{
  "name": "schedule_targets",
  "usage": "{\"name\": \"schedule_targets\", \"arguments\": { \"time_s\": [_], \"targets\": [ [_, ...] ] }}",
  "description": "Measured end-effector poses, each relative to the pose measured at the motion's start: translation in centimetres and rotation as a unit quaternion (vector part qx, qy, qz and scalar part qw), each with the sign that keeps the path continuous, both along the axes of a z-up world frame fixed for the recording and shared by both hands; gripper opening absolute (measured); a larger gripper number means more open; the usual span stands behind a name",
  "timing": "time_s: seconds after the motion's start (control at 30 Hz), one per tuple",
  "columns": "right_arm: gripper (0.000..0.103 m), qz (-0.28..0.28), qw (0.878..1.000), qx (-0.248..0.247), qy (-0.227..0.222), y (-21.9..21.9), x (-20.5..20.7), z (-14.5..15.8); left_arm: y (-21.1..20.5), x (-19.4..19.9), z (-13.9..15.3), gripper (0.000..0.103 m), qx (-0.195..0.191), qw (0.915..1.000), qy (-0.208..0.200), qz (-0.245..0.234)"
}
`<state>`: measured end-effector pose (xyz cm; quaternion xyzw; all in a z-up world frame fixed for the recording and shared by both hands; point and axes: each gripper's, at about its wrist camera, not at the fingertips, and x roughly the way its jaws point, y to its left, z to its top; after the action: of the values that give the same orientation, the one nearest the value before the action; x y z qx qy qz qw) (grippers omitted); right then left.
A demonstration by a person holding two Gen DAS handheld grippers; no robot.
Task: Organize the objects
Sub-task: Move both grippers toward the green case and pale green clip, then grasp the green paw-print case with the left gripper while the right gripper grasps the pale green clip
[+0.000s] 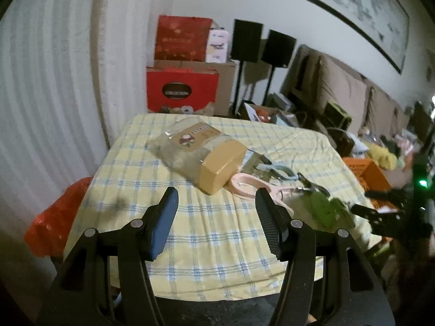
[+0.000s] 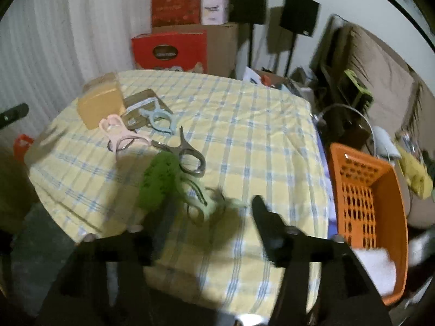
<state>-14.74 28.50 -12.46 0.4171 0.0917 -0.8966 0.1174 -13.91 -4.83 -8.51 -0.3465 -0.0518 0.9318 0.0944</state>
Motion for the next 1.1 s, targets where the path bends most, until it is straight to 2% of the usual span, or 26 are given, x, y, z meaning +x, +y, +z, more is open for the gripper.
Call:
{"name": "schedule_targets", "arguments": {
  "time_s": [0.1, 0.2, 0.27, 0.37, 0.4, 0.43, 0.63, 0.7, 0.77, 0.83, 0.9, 0.93, 1.0, 1.03, 1.1],
  "targets": [
    [0.071, 0.015, 0.999, 0.051, 0.001, -0.4, -1.2, -1.7, -0.1, -0.1, -0.2, 0.056, 0.02, 0.9998, 0.008, 0.001],
    [0.068, 0.036, 0.996, 0.078, -0.006, -0.8, -2.0, -3.0, -0.2, -0.2, -0.4, 0.056, 0.046, 0.9988, 0.013, -0.007],
    [0.055, 0.053, 0.996, 0.076, -0.015, -1.2, -2.3, -3.6, 0.1, -0.5, -0.4, 0.058, 0.047, 0.9988, 0.007, -0.009],
    [0.046, 0.063, 0.994, 0.09, -0.012, -2.4, -2.2, -4.0, 0.6, -0.8, -0.3, 0.058, 0.04, 0.9992, 0.002, -0.008],
    [0.032, 0.066, 0.994, 0.091, -0.012, -2.7, -2.1, -4.0, 0.7, -0.8, -0.3, 0.058, 0.039, 0.9992, 0.001, -0.008],
    [0.026, 0.07, 0.994, 0.087, -0.018, -2.9, -2.1, -4.0, 1.0, -0.8, -0.1, 0.058, 0.037, 0.9993, 0.0, -0.01],
    [0.024, 0.064, 0.992, 0.1, -0.027, -3.3, -1.0, -3.8, 3.4, -0.7, 0.6, 0.06, 0.034, 0.9991, -0.01, -0.023],
    [0.024, 0.055, 0.995, 0.083, -0.028, -2.5, -0.6, -3.4, 5.1, -1.2, 0.4, 0.063, 0.028, 0.9986, -0.033, -0.03],
    [0.024, 0.038, 0.997, 0.062, -0.03, -1.2, -0.3, -2.8, 7.7, -1.8, -0.6, 0.063, -0.008, 0.9982, -0.054, -0.024],
    [0.024, 0.027, 0.998, 0.046, -0.028, -0.1, -0.1, -2.2, 9.5, -2.5, -1.9, 0.063, -0.018, 0.9958, -0.089, -0.016],
    [0.024, 0.016, 0.999, 0.034, -0.026, 0.8, 0.0, -1.9, 10.8, -3.0, -3.3, 0.063, 0.014, 0.9923, -0.119, -0.034],
    [0.024, 0.012, 0.999, 0.029, -0.027, 1.2, -0.1, -1.8, 11.7, -3.2, -3.7, 0.063, 0.015, 0.9913, -0.125, -0.037],
    [0.024, 0.007, 0.999, 0.026, -0.03, 1.6, -0.5, -1.9, 12.7, -3.3, -3.9, 0.063, 0.012, 0.9915, -0.122, -0.044],
    [0.024, 0.008, 0.999, 0.028, -0.031, 1.5, -0.6, -2.0, 13.1, -3.5, -4.0, 0.063, 0.022, 0.9909, -0.122, -0.051],
    [0.025, 0.012, 0.998, 0.042, -0.039, 1.3, -0.8, -2.5, 13.6, -4.2, -4.4, 0.063, 0.071, 0.9855, -0.133, -0.078]
  ]
}}
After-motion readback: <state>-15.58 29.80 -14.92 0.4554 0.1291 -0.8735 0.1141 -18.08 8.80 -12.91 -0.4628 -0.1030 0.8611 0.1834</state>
